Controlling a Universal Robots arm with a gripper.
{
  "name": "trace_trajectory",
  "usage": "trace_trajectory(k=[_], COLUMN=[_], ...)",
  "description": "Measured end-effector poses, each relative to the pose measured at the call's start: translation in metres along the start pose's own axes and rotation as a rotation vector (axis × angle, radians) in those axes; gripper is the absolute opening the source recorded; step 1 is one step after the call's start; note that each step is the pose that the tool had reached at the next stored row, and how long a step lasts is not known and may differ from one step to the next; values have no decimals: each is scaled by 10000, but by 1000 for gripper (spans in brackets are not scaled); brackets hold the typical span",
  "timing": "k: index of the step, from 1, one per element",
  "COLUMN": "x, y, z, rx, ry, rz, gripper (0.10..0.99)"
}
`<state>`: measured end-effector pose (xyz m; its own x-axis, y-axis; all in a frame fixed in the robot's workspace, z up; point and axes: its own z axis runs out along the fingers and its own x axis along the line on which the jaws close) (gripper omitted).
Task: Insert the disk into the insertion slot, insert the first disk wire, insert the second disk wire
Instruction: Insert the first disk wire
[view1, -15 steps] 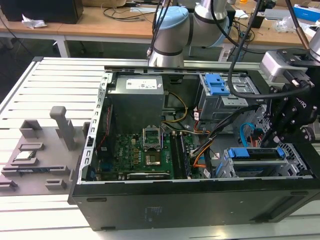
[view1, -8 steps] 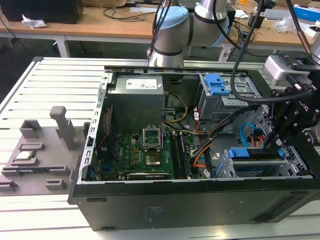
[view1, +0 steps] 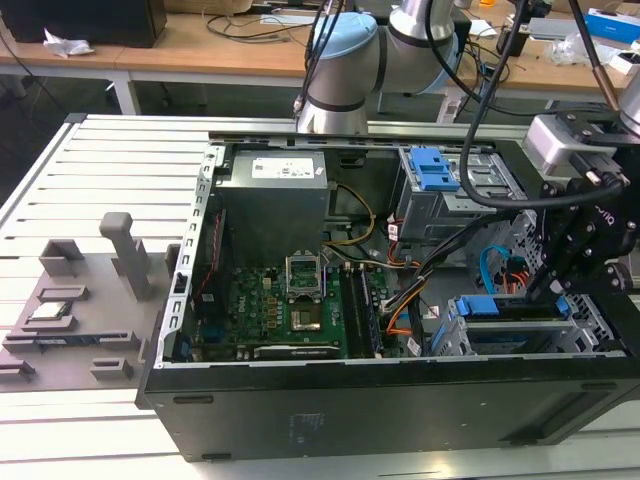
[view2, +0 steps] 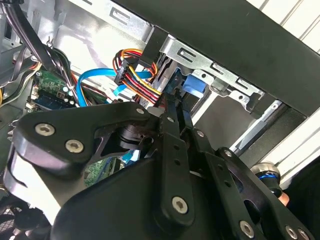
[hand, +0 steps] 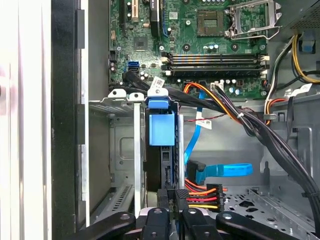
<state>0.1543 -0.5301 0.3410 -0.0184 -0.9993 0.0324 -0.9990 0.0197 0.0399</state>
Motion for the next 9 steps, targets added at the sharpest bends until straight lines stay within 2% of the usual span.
trace_trajectory(k=[7,9], x=[-6,-12], y=[-6,-9], z=[12,4], rx=[0,-1], ry=[-20,-3], rz=[-1,-1], gripper=[169,169])
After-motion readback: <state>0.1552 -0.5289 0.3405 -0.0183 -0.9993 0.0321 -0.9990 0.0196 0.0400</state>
